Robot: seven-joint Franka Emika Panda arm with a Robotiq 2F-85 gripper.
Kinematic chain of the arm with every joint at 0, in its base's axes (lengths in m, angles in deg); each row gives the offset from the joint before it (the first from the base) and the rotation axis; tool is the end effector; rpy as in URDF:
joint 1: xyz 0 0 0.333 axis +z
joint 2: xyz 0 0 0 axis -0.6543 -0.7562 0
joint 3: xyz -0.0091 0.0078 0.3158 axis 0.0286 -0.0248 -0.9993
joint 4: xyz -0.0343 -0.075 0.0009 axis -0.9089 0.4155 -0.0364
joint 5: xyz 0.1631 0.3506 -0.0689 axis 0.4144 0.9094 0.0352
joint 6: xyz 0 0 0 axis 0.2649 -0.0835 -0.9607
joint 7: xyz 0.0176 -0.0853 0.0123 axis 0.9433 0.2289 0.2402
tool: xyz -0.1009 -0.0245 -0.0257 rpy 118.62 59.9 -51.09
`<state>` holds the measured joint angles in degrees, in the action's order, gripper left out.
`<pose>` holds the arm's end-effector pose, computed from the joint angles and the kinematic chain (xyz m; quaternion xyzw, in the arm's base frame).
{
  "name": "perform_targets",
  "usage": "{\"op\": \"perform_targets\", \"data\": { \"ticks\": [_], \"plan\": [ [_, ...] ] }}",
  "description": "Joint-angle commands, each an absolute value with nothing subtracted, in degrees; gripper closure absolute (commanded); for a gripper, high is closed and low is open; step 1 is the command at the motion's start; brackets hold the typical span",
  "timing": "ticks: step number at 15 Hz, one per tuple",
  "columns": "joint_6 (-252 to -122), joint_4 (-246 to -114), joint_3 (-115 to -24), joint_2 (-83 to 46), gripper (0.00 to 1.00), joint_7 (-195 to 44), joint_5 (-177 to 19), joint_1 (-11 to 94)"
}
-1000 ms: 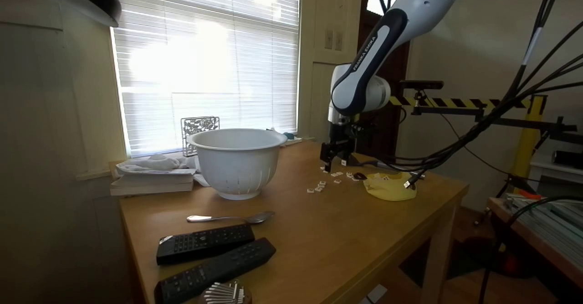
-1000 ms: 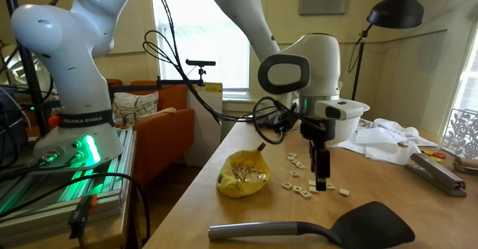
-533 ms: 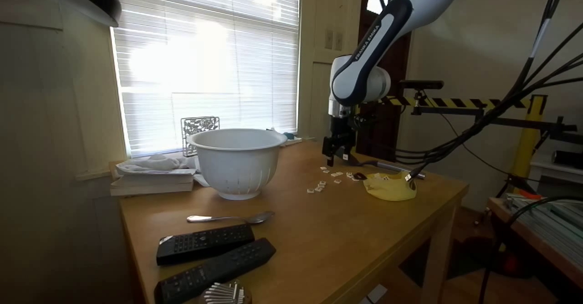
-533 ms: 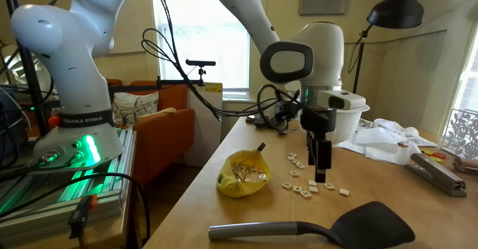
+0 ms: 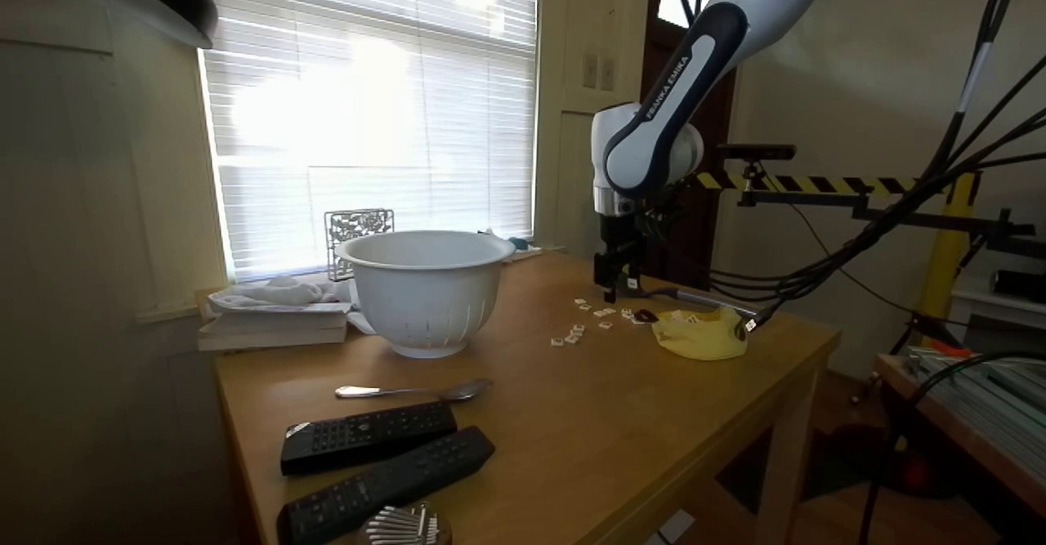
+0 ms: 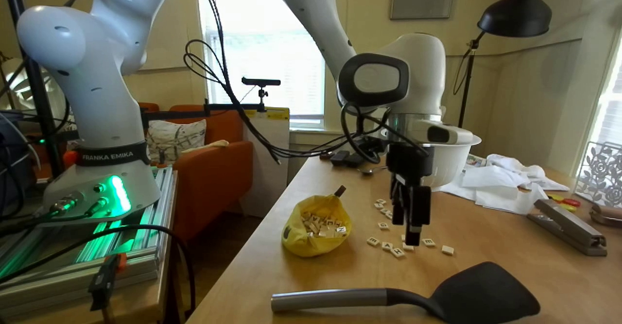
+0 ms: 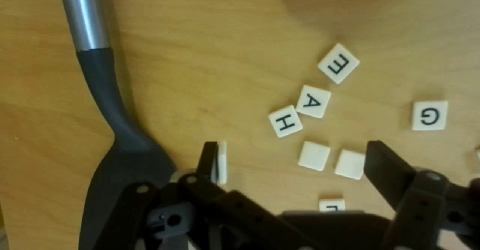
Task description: Remove the objects from the bag then move the bag forward
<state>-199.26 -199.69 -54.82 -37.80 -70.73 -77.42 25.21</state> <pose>0.5100 -0.3450 0.1701 0.9621 -0.2534 -0.0268 0.0975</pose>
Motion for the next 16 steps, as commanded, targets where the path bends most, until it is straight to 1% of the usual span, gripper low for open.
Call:
{"op": "perform_targets", "data": {
  "ticks": [1,3,12,16],
  "plan": [
    [-197.48,-200.06,-55.24,-36.97,0.00,-70.08,-79.93,24.65],
    [-195.06,-200.00,-56.69,-36.30,0.00,-67.40,-79.32,23.33],
    [-189.64,-199.89,-55.91,-35.26,0.00,-66.90,-80.37,23.37],
    [-192.20,-200.51,-58.34,-33.89,0.00,-64.79,-77.15,20.88]
  ]
}}
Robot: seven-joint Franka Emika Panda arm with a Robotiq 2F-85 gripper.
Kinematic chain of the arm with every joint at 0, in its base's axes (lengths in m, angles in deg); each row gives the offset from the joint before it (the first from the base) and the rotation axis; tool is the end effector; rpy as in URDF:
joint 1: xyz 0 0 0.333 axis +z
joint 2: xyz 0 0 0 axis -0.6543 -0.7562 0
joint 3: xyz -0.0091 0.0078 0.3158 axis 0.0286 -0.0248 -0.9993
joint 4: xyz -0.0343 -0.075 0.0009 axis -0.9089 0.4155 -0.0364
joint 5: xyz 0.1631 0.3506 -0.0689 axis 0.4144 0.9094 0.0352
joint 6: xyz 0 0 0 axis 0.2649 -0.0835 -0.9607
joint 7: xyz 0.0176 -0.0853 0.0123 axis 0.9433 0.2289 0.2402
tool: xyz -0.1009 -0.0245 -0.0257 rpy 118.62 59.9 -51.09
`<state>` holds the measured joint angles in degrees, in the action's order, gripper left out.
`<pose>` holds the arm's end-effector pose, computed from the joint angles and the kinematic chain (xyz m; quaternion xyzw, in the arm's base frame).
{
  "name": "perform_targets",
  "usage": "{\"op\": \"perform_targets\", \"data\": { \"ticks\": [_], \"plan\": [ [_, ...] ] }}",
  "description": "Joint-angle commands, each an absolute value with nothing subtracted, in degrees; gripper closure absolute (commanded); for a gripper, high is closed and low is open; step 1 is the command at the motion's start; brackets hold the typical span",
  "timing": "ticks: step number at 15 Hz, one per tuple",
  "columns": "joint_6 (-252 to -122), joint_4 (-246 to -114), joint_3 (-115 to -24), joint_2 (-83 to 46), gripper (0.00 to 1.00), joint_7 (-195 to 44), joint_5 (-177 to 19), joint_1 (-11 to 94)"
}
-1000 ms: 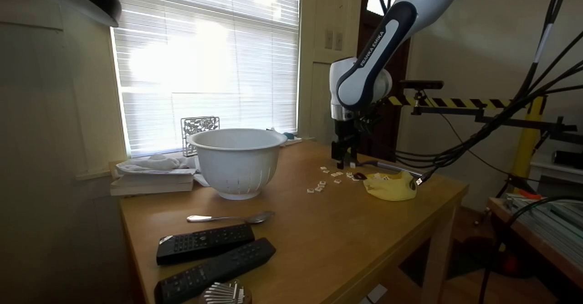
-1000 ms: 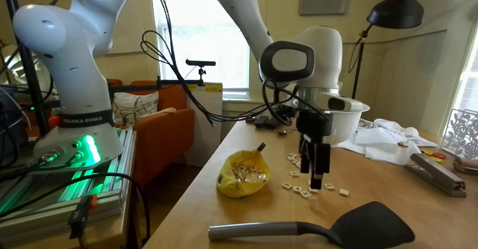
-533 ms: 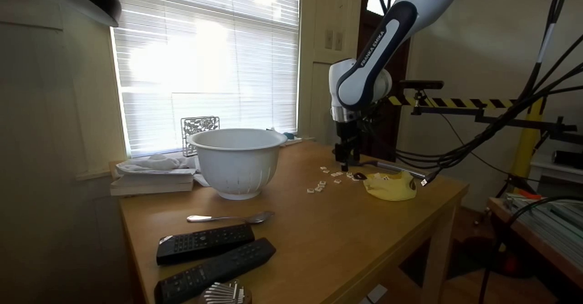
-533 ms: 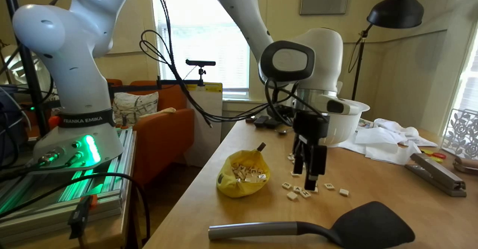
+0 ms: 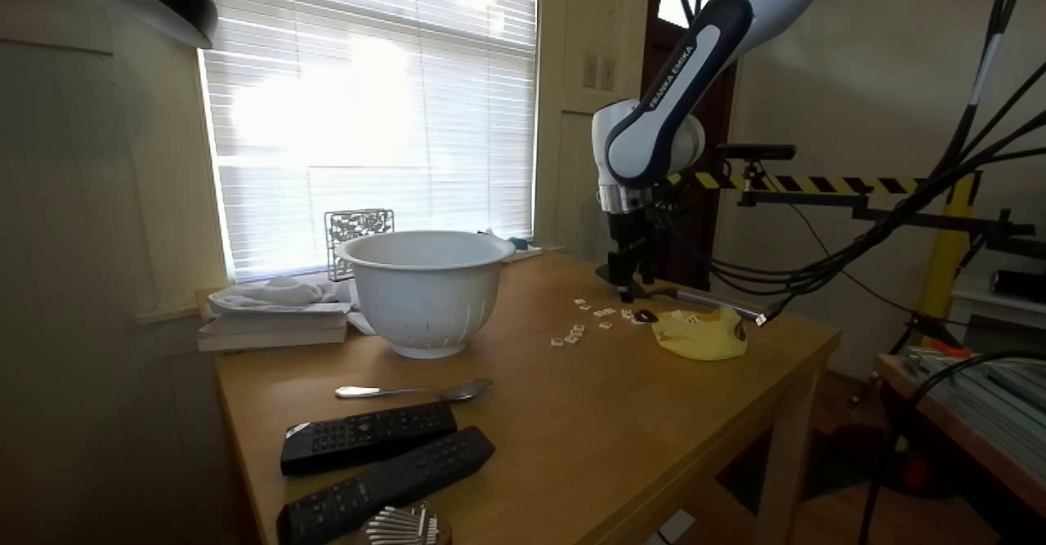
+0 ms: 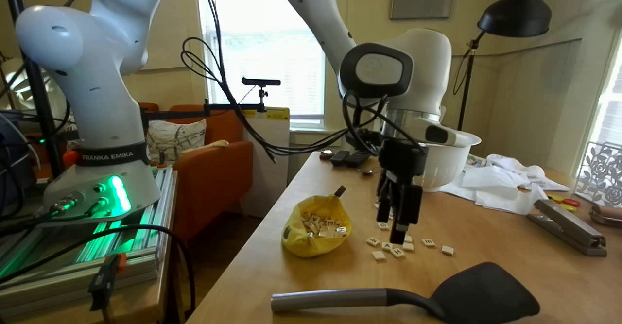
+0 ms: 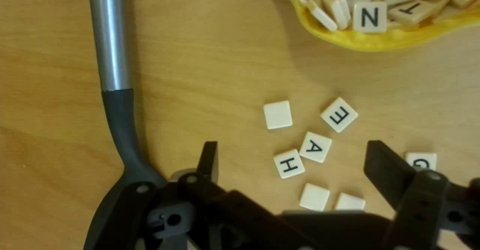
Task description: Remove the objects from the bag then move the bag forward
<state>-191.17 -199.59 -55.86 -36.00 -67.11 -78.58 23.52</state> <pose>0.4961 -0.3464 0.1757 0.9667 -0.2296 -0.0833 0.0767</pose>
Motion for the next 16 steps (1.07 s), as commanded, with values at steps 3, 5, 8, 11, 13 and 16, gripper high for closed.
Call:
{"op": "perform_targets", "data": {
  "ticks": [3,5,8,11,13,16],
  "plan": [
    [-197.12,-200.80,-60.60,-33.80,0.00,-65.18,-73.70,18.99],
    [-201.17,-201.24,-62.04,-34.15,0.00,-65.58,-71.02,17.84],
    [-203.35,-201.40,-62.04,-35.06,0.00,-66.78,-69.74,17.81],
    [-204.60,-201.79,-61.66,-35.64,0.00,-67.40,-69.76,17.81],
    [-205.06,-202.02,-61.80,-36.00,0.20,-67.61,-69.53,17.55],
    [-205.95,-201.98,-62.39,-36.82,0.39,-67.79,-68.51,17.08]
  ]
}}
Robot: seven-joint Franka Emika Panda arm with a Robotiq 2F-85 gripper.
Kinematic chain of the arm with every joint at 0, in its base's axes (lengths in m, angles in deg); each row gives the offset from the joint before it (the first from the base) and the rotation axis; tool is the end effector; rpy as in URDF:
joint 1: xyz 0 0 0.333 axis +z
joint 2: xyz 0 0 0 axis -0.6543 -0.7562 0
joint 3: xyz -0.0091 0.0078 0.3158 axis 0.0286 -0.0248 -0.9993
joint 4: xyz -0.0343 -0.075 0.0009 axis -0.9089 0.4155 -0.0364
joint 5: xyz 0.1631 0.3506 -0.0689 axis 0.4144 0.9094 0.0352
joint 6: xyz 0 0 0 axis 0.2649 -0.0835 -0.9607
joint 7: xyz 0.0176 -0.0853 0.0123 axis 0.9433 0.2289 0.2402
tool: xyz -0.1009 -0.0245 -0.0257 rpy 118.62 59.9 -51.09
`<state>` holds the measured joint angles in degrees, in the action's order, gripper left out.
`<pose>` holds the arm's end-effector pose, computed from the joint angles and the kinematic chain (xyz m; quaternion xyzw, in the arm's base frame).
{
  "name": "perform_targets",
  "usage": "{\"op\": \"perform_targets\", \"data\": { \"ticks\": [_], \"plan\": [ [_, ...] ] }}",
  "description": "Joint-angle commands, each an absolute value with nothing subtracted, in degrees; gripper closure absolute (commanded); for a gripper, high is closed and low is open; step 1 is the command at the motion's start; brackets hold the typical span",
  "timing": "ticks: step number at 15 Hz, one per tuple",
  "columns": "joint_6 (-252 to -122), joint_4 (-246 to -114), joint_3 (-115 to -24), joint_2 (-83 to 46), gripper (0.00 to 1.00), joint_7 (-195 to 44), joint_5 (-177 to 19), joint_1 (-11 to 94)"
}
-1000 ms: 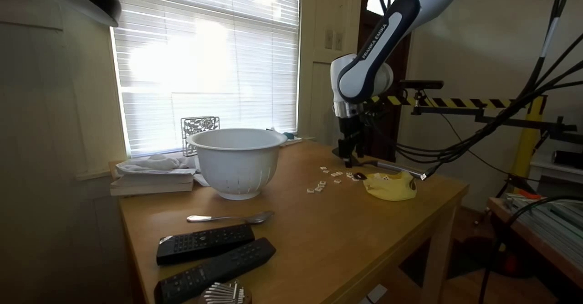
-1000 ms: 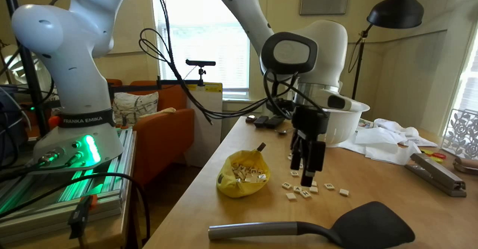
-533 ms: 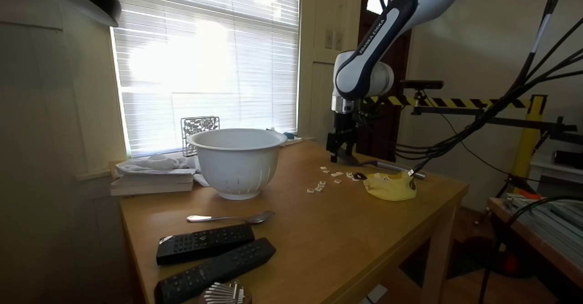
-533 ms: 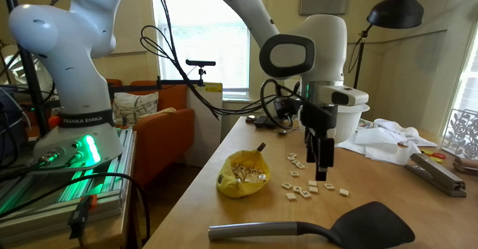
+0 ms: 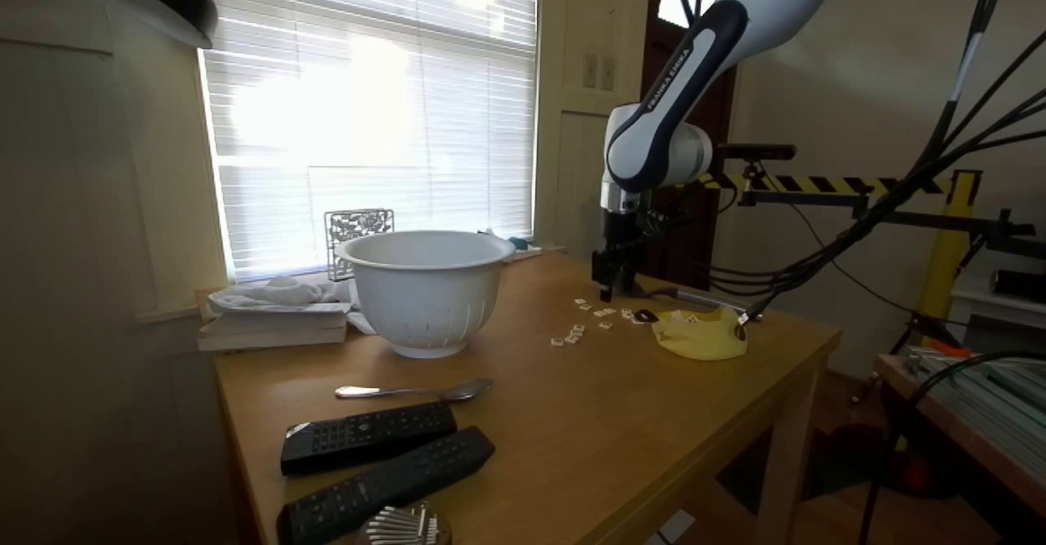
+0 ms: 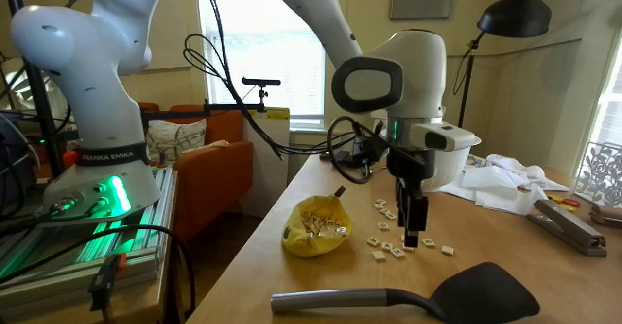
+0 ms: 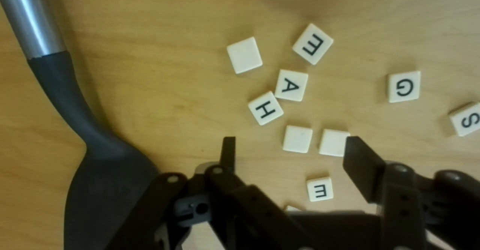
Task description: Remove the objects from the bag then move the bag forward
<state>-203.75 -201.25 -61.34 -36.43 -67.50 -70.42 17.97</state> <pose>0.5018 -0.3546 0.1712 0.9551 -0.2923 0.0214 0.0442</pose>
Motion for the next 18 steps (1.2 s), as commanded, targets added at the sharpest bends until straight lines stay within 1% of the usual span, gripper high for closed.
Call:
{"op": "perform_targets", "data": {
  "ticks": [1,2,5,6,9,11,14,15,16,17,18],
  "plan": [
    [-206.47,-201.97,-62.58,-37.07,0.42,-67.84,-68.15,16.99],
    [-207.13,-201.91,-62.74,-37.40,0.44,-68.01,-67.85,17.02],
    [-208.58,-201.56,-63.10,-38.58,0.38,-68.68,-67.39,17.20],
    [-208.80,-201.38,-63.33,-38.95,0.40,-68.88,-67.27,17.20],
    [-209.41,-200.89,-63.90,-39.80,0.37,-69.69,-66.99,17.36],
    [-209.38,-200.77,-64.18,-40.07,0.38,-70.09,-66.94,17.57],
    [-209.34,-200.77,-64.52,-40.14,0.52,-70.30,-66.92,17.73],
    [-209.34,-200.74,-64.53,-40.18,0.65,-70.36,-67.00,17.78],
    [-209.41,-200.63,-64.53,-40.19,0.67,-70.40,-67.01,17.78],
    [-209.33,-200.50,-64.50,-40.21,0.66,-70.40,-67.02,17.75],
    [-209.20,-200.32,-64.60,-40.19,0.74,-70.39,-66.92,17.68]
  ]
}}
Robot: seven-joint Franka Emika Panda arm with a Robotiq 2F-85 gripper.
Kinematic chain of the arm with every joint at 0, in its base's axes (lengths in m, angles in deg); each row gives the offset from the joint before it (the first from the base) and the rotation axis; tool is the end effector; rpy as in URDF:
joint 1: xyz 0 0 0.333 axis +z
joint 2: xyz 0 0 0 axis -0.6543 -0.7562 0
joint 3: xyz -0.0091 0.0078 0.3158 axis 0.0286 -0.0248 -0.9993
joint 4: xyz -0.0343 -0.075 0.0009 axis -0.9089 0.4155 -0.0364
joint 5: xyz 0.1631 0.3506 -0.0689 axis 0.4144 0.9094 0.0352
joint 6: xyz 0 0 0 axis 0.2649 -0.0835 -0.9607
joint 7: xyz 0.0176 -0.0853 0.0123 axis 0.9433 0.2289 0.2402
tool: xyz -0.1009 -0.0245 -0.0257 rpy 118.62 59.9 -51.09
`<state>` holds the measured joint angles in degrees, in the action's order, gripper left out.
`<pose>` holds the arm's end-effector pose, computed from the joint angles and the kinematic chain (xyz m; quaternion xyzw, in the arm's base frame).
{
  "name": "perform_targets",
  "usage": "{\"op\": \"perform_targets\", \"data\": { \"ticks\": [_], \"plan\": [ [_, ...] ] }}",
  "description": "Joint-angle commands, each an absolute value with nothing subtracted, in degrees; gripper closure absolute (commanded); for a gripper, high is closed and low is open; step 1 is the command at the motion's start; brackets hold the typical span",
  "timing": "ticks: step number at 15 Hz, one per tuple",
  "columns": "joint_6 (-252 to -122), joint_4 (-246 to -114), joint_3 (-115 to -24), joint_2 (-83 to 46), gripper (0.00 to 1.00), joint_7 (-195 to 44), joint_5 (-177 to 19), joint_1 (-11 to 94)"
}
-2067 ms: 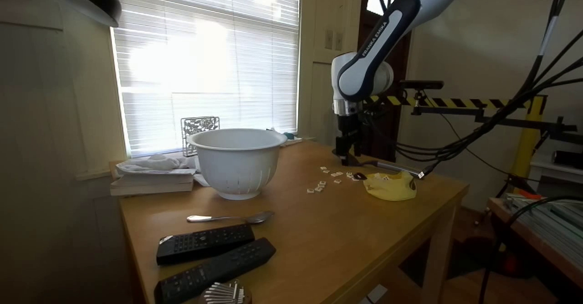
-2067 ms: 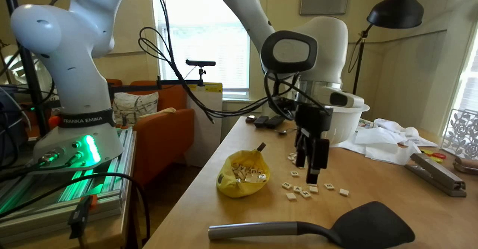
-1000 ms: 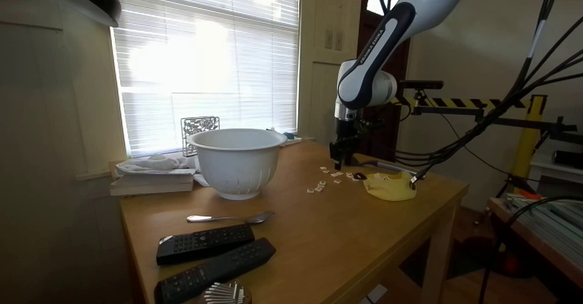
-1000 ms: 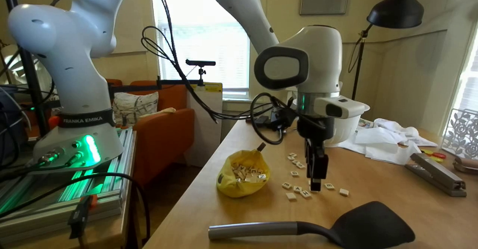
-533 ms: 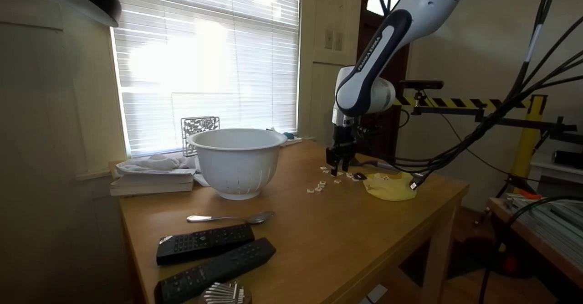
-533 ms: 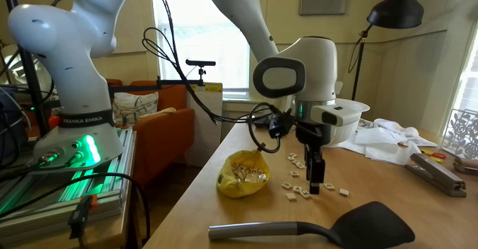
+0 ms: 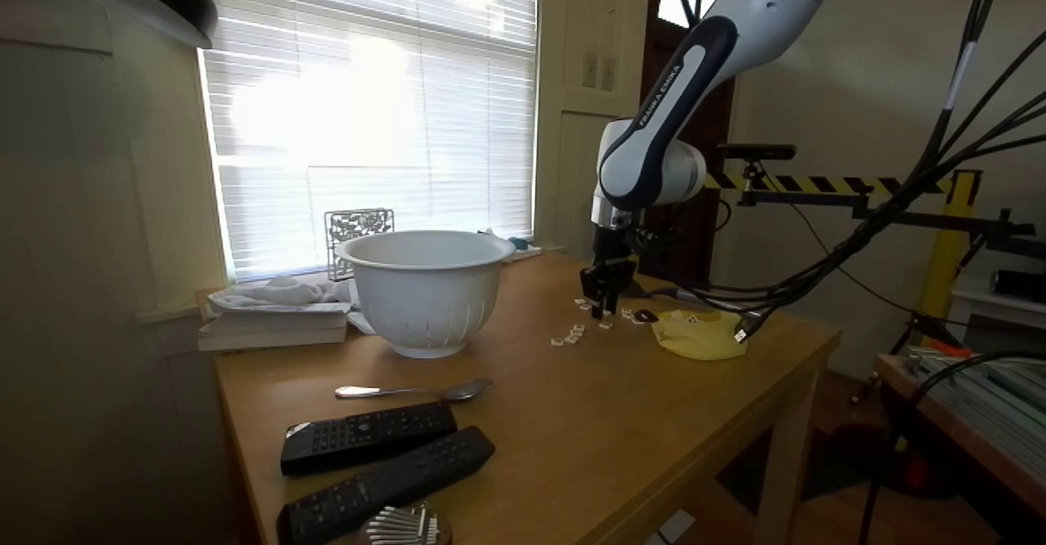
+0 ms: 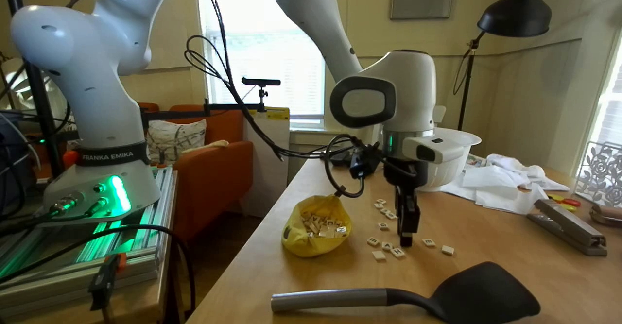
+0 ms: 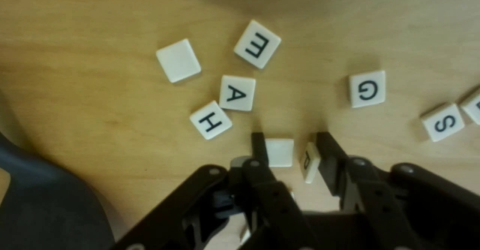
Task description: Remove the objects from the bag then move the bag forward
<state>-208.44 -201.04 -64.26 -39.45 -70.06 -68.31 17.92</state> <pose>0.5165 -0.3317 0.1452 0.9499 -0.3081 0.0418 0.0317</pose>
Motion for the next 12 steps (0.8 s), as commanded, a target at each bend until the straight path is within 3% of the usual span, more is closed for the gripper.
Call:
{"op": "perform_targets", "data": {
  "ticks": [1,6,12],
  "plan": [
    [-209.18,-200.21,-64.74,-40.13,0.80,-70.43,-66.84,17.65],
    [-209.36,-200.69,-65.22,-39.36,0.93,-69.87,-66.66,17.25],
    [-212.94,-202.88,-62.74,-37.70,0.93,-71.03,-69.41,20.13]
  ]
}}
